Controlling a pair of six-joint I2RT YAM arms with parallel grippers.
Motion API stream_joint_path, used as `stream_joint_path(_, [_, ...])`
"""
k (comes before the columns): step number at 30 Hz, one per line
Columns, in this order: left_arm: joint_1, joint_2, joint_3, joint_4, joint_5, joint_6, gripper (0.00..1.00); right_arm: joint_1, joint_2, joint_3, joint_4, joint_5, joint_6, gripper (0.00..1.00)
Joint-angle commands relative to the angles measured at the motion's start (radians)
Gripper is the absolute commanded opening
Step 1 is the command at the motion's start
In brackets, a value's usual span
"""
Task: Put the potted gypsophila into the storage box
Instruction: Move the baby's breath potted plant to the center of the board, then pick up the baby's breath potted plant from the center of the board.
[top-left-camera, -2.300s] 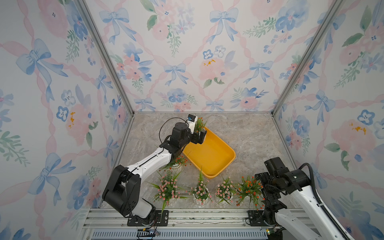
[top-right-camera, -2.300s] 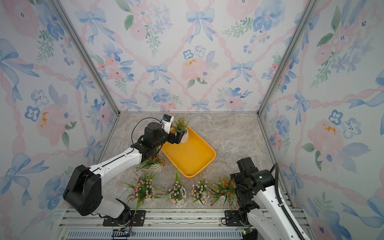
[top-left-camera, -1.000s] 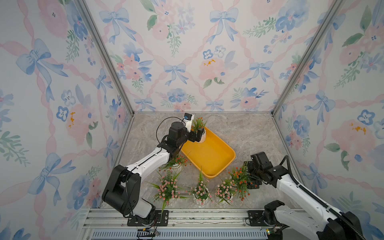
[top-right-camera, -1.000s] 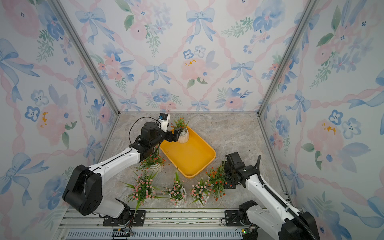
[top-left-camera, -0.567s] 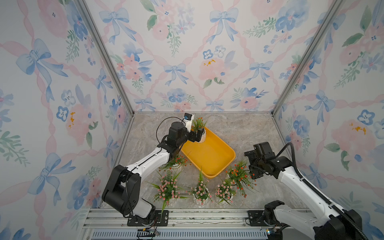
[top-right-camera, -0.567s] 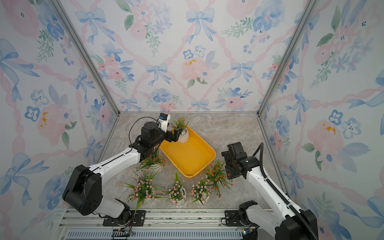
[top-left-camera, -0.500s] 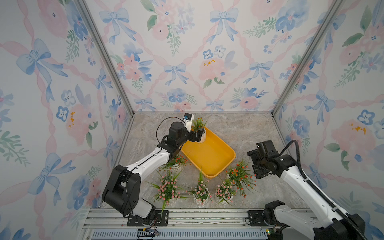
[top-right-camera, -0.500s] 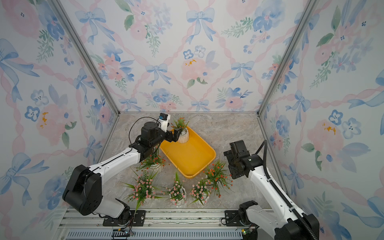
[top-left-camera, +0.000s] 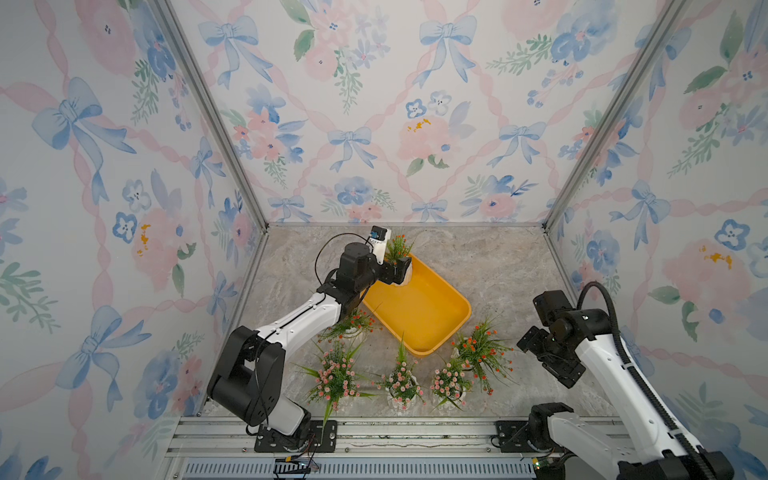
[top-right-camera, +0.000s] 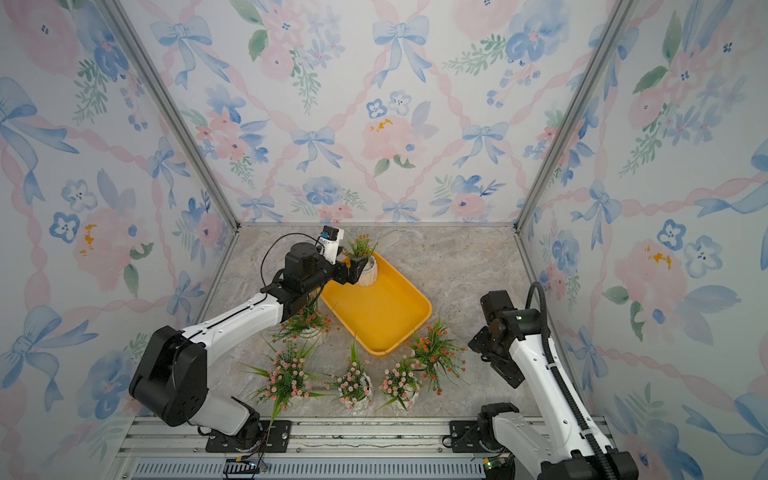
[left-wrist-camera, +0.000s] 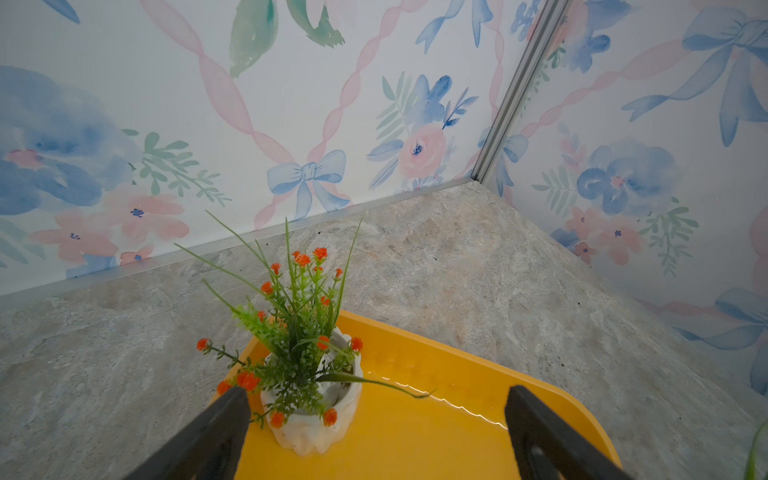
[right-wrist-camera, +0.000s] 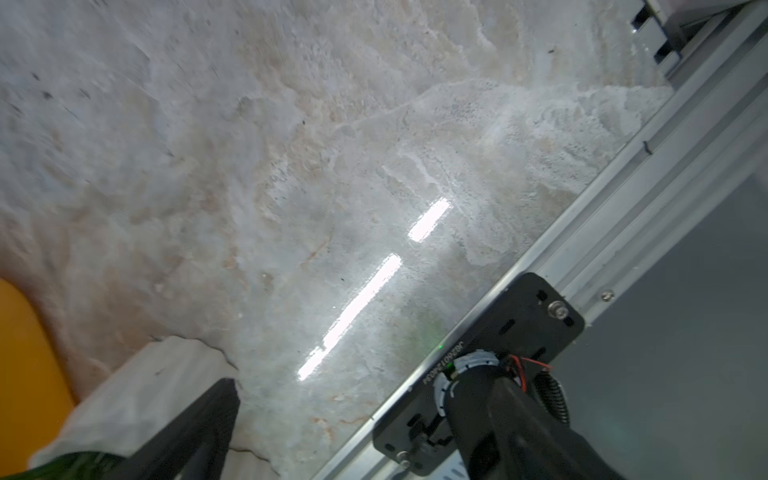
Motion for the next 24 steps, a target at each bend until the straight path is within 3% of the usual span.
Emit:
stream_joint_path(1, [-0.014,0.025,0.043,0.006,0.024,-0.014,0.98,-0.008,0.042,-0.043,-0.042,-0.040,-0.127,0.98])
stream_joint_path(7, [-0.017,0.065,0.091,0.003,0.024,-0.011,0.98,-0.010,0.023,-0.140,-0.015,-0.027,-0.149,0.98])
stream_joint_path(13, [-0.016,0.090,0.122,-0.005,0.017,0.001,0.98,-0.022,-0.066,-0.229,0.084,-0.092,-0.122,0.98])
stream_joint_path(24, [-0.018,0.102,0.135,-0.012,-0.009,0.009,0.98,0.138,-0.085,-0.299,0.292,-0.156,-0.013,1.00])
